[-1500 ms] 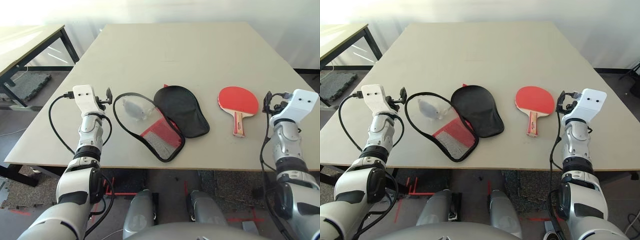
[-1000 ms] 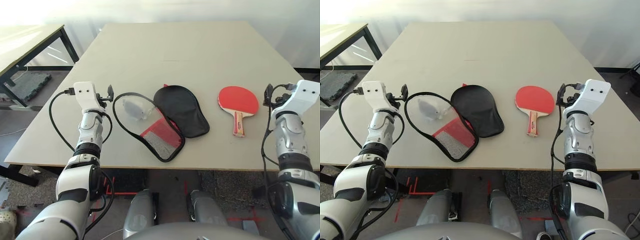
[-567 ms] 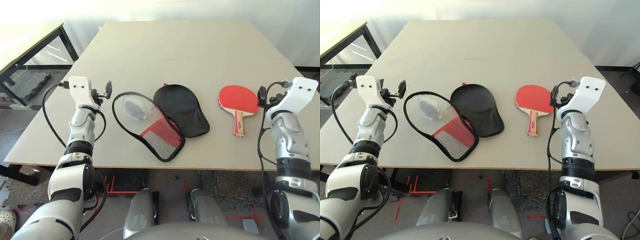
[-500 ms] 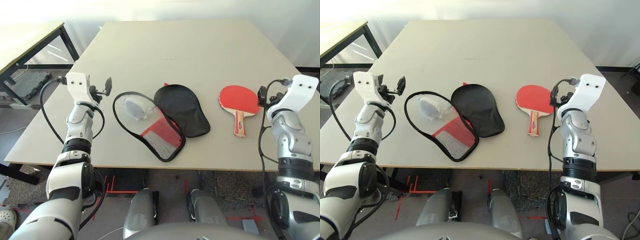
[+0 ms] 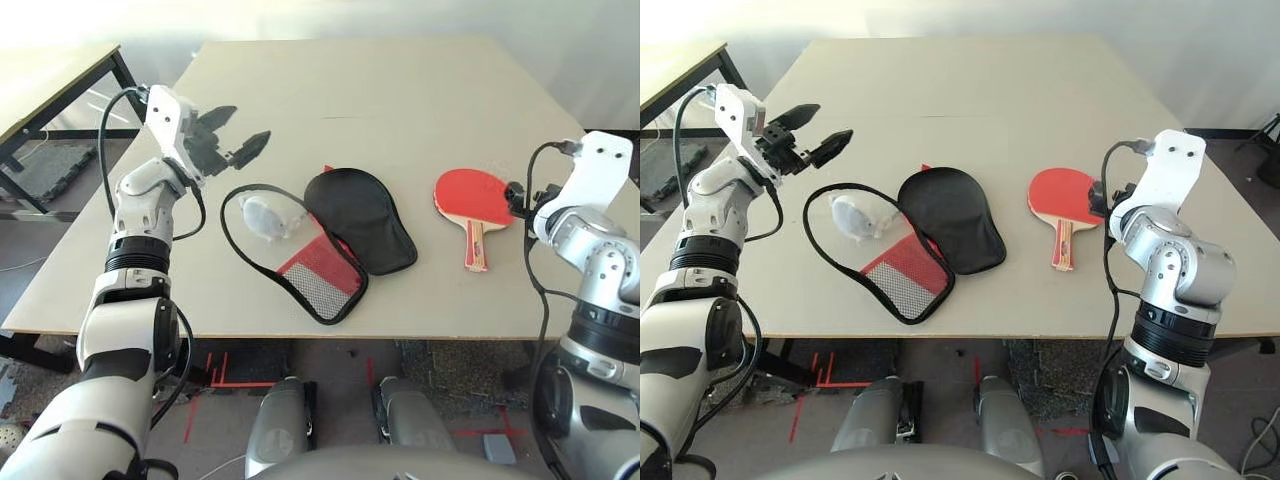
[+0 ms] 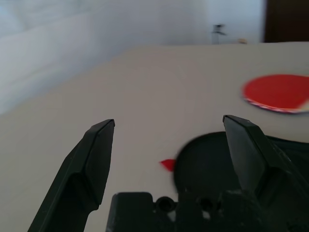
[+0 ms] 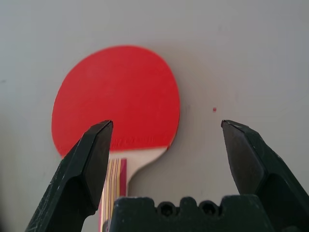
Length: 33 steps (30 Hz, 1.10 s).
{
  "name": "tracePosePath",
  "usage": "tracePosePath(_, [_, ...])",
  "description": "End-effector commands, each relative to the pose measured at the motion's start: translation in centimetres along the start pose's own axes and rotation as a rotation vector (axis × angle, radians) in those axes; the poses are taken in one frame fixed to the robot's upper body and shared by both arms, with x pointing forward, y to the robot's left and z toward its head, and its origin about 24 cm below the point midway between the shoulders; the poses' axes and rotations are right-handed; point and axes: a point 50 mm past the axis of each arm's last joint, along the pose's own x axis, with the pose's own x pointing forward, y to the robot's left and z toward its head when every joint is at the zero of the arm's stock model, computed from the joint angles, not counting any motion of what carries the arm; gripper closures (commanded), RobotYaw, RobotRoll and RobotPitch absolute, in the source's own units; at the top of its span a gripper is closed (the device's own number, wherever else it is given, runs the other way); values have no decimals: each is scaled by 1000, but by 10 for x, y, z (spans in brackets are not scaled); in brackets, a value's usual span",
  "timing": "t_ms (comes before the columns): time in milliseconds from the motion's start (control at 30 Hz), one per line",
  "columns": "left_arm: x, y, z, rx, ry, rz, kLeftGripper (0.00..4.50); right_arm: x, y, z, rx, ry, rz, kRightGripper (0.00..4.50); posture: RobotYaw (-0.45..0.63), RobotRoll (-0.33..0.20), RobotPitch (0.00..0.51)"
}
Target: Store the ping-pong paddle in its case and zip it.
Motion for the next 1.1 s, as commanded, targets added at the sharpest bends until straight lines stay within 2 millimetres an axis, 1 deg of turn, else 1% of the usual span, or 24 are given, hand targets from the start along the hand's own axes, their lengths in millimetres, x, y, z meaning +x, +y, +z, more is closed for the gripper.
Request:
tracePosePath(33, [3,-11,-1,-12,38,-143,0,-6,1,2,-21,55,25,42,-104,0,78])
tracePosePath(100, [4,-14,-1,-16,50,-188,0,-8,3,1,-29,90,52,42,-94,0,78])
tracePosePath(267, [10,-13,10,14,58,-291,0,-12,10,0,-47,147,72,42,-70,0,78])
tracePosePath(433, [10,-18,11,18,66,-364,0,-12,12,-7,-71,179,72,42,-56,0,76])
tracePosePath(567, [8,-27,11,4,71,-430,0,-9,14,-20,-46,225,81,42,-44,0,77])
tracePosePath(833, [6,-38,12,-10,78,-461,0,-2,19,-47,-34,329,78,42,-16,0,83])
tracePosePath(1000, [4,-42,14,-20,80,-463,0,5,25,-58,-47,356,87,42,-5,0,79])
tracePosePath(1033, [3,-43,13,-23,81,-461,0,7,27,-61,-51,363,89,198,-2,0,79])
tracePosePath(1100, [2,-44,13,-26,83,-458,0,10,29,-64,-54,371,89,659,2,0,79])
